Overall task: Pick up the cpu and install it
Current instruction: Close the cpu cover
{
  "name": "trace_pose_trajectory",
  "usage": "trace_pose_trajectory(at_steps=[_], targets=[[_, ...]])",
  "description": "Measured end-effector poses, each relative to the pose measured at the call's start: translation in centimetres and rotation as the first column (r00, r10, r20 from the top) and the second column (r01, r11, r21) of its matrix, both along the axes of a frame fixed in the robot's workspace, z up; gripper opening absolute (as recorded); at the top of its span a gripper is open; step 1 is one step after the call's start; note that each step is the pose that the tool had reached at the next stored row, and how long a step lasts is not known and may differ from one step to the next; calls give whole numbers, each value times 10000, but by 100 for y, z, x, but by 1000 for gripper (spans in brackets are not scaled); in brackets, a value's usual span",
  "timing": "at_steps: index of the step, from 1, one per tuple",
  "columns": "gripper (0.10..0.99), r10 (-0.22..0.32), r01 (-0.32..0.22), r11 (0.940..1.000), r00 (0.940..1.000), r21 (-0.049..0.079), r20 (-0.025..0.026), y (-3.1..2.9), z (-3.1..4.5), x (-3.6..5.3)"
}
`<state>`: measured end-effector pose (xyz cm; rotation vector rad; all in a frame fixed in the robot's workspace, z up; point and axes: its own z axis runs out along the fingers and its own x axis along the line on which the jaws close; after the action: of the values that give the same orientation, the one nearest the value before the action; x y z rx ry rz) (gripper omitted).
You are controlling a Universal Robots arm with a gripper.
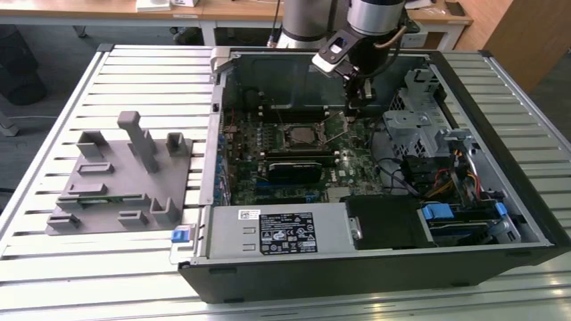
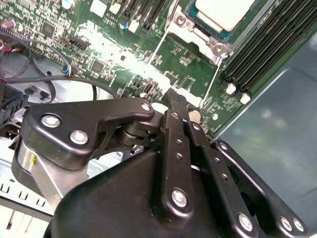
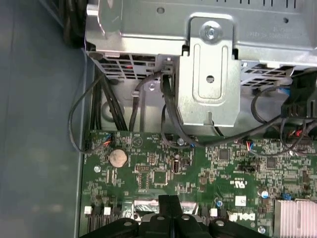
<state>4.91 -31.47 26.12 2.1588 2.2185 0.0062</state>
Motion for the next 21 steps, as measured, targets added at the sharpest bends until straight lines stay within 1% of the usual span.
trace_pose_trajectory(at_steps=[13, 18, 21], targets=[[106, 2, -2, 10000, 10000, -14, -3, 23, -53, 121], [106, 2, -2, 10000, 10000, -49, -9, 33, -95, 153], [106, 2, -2, 10000, 10000, -69, -19, 38, -136, 162]])
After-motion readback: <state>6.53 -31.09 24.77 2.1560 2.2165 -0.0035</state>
